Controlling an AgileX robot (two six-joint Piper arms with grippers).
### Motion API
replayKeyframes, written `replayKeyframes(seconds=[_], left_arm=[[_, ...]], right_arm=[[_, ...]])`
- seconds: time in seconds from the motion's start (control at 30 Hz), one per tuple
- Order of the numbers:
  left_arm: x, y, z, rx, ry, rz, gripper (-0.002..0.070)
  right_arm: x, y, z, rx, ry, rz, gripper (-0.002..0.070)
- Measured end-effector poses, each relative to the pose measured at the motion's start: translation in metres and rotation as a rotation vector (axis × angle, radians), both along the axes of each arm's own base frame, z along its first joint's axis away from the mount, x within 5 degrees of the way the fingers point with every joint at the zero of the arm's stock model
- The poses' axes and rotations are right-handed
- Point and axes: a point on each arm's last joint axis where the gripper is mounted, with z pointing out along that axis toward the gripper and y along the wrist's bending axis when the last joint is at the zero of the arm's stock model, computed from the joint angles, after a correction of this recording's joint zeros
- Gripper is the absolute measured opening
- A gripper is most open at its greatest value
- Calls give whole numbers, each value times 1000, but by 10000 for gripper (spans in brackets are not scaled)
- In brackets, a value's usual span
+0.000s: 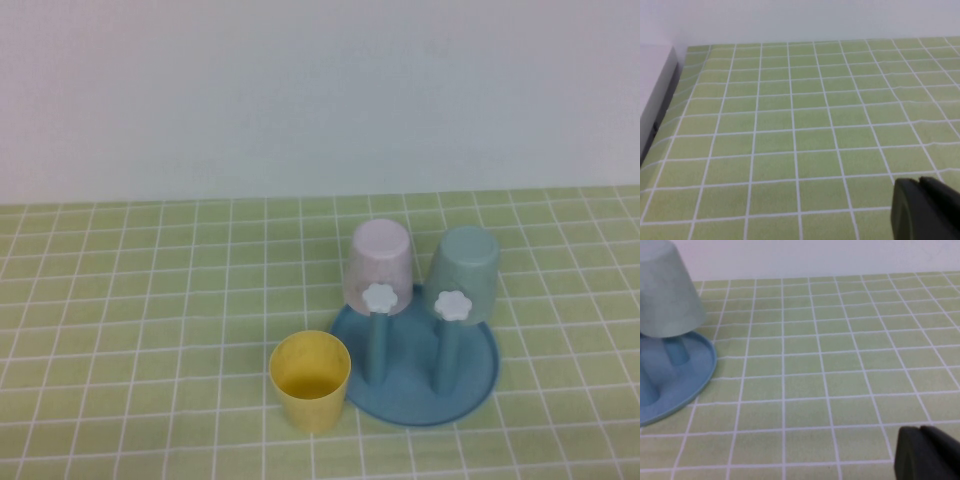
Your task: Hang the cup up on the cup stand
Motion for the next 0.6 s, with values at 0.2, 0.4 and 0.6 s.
replayKeyframes(seconds=[0.2, 0.4, 0.6], left_arm=[[0, 1, 0, 63, -2, -4, -1], [0, 1, 0, 71, -2, -4, -1], [0, 3, 0, 124, -4, 1, -2]], right_arm=[[0, 4, 0, 0, 0, 82, -1], [-1, 6, 0, 0, 0, 122, -1], [-1, 6, 0, 0, 0, 122, -1]])
